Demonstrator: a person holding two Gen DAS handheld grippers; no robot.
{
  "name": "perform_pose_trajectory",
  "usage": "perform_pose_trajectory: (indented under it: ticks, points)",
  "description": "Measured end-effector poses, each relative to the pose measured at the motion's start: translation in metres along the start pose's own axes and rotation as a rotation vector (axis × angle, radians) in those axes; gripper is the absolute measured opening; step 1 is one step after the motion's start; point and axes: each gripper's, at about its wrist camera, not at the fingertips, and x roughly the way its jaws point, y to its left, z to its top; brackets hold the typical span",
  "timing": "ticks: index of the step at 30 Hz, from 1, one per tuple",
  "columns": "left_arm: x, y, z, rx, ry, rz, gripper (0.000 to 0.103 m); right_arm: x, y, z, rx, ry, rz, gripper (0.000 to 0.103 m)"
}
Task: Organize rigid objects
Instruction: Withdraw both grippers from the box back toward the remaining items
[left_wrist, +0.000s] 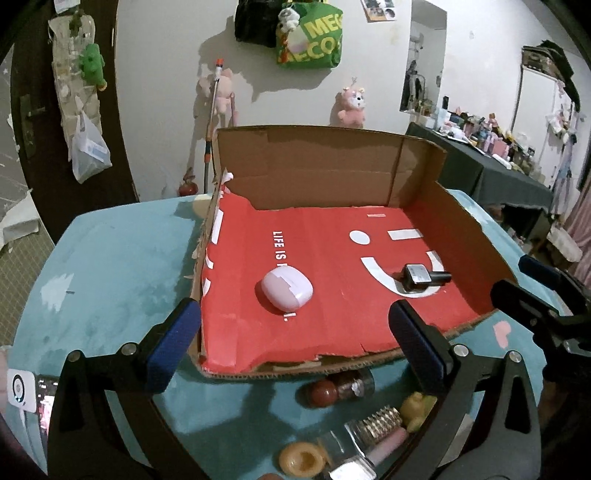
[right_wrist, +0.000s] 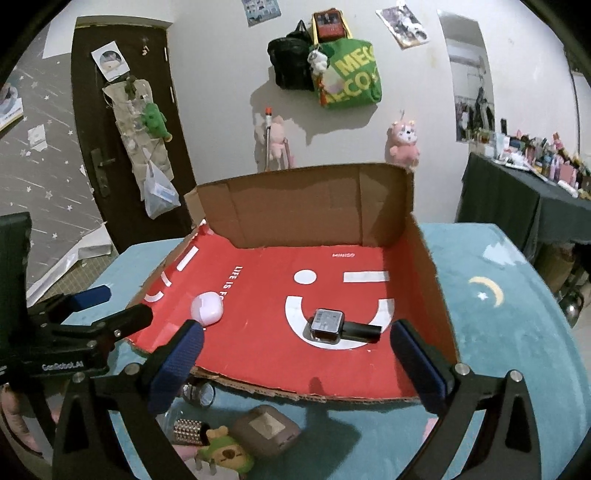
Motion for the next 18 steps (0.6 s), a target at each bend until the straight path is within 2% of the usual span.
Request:
perform_pose_trajectory:
  ticks: [8, 18]
  points:
    - [-0.024, -0.012, -0.014, 0.033, -0.039, 0.01, 0.103, -0.018, -0.004, -0.009, 0.015, -0.027, -0.006, 0.103]
    - [-0.038, -0.015, -0.03, 0.018, -0.028, -0.029, 0.103, -0.029, 0.001, -0.026, 0.017, -0.023, 0.002, 0.103]
